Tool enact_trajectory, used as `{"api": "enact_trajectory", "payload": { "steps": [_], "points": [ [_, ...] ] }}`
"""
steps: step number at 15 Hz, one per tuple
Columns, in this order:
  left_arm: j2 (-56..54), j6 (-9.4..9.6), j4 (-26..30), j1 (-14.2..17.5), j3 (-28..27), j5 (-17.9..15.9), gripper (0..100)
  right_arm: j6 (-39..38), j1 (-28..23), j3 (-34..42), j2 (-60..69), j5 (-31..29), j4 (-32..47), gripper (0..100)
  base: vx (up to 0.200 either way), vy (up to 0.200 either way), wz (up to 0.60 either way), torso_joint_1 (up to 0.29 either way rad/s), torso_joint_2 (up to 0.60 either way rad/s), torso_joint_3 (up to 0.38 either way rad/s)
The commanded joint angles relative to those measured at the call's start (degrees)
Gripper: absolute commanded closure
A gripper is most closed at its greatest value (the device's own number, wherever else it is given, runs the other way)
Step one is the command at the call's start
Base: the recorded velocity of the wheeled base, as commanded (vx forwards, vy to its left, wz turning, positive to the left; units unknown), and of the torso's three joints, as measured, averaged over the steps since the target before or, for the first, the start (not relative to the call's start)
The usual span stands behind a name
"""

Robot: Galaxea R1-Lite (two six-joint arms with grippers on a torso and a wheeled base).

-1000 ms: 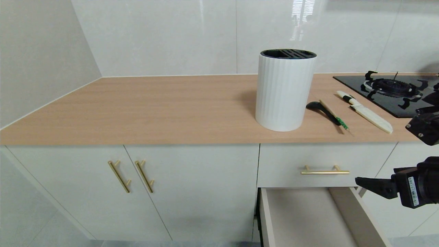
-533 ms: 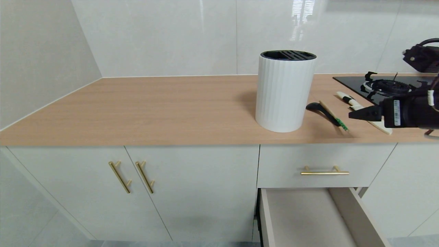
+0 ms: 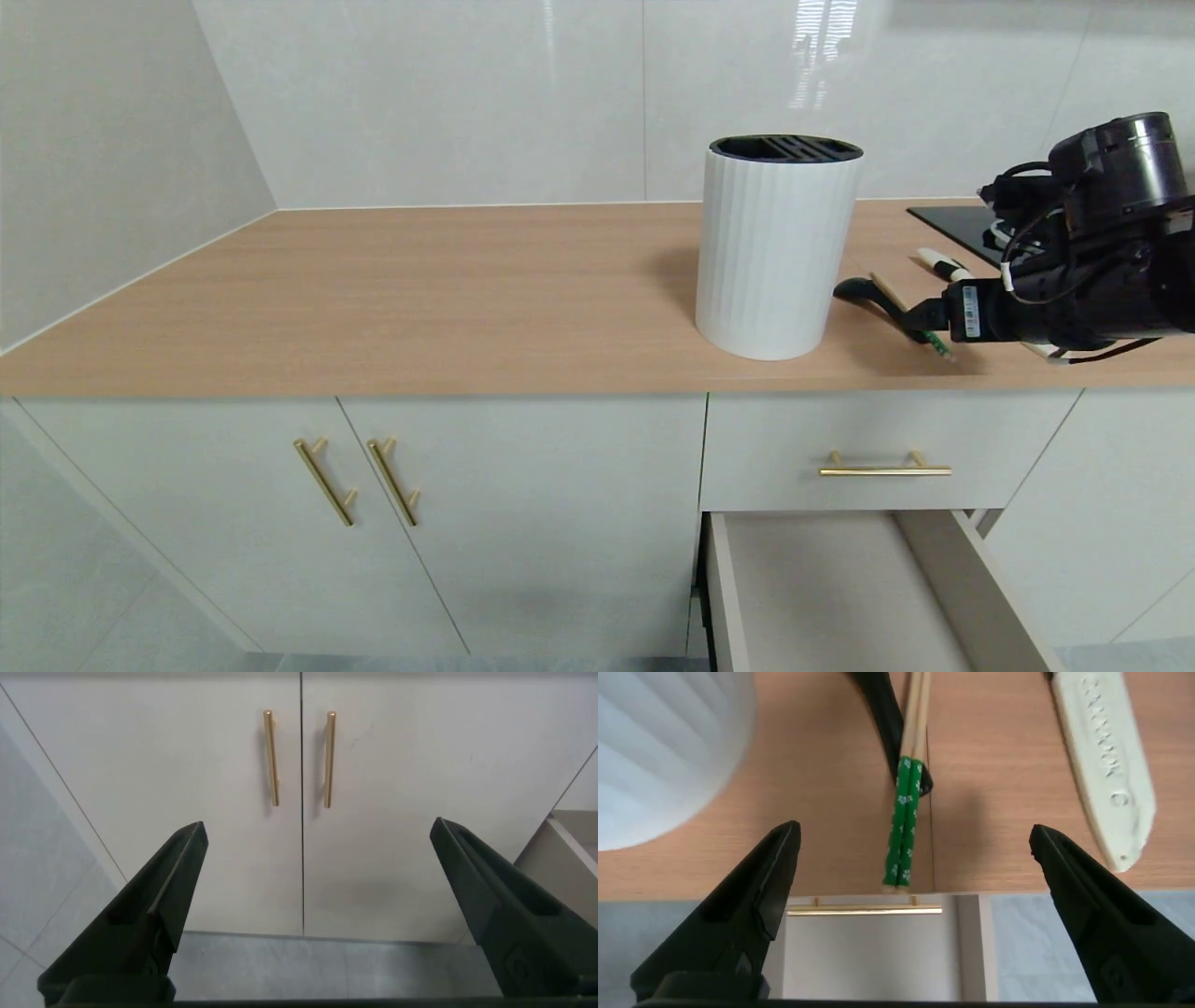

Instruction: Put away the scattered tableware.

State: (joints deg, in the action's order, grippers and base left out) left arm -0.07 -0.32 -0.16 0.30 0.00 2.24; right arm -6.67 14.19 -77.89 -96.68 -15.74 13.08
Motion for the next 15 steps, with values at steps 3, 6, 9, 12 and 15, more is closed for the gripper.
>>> {"api": "enact_trajectory", "payload": {
  "steps": [3,6,9,12,15],
  "points": [
    [0.07,-0.03,-0.02,0.05,0.00,0.04,0,-0.01,-0.48,-0.07,-2.54,-0.08,0.02,0,0.000,0.000,0.00,0.000,0.00,0.000],
    [0.07,-0.03,-0.02,0.05,0.00,0.04,0,-0.01,-0.57,-0.07,-2.72,0.01,0.10,0,0.000,0.000,0.00,0.000,0.00,0.000],
    [0.07,0.05,-0.02,0.05,0.00,0.04,0,-0.01,-0.48,0.01,-3.34,0.01,0.19,0,0.000,0.000,0.00,0.000,0.00,0.000],
    [0.07,-0.03,-0.02,0.05,0.00,0.04,0,0.08,-0.48,0.01,-3.16,0.01,0.45,100,0.000,0.000,0.00,0.000,0.00,0.000],
    [0.07,-0.03,-0.02,0.05,0.00,0.04,0,-0.01,-0.48,0.10,-2.90,0.01,0.45,100,0.000,0.000,0.00,0.000,0.00,0.000]
  ]
}}
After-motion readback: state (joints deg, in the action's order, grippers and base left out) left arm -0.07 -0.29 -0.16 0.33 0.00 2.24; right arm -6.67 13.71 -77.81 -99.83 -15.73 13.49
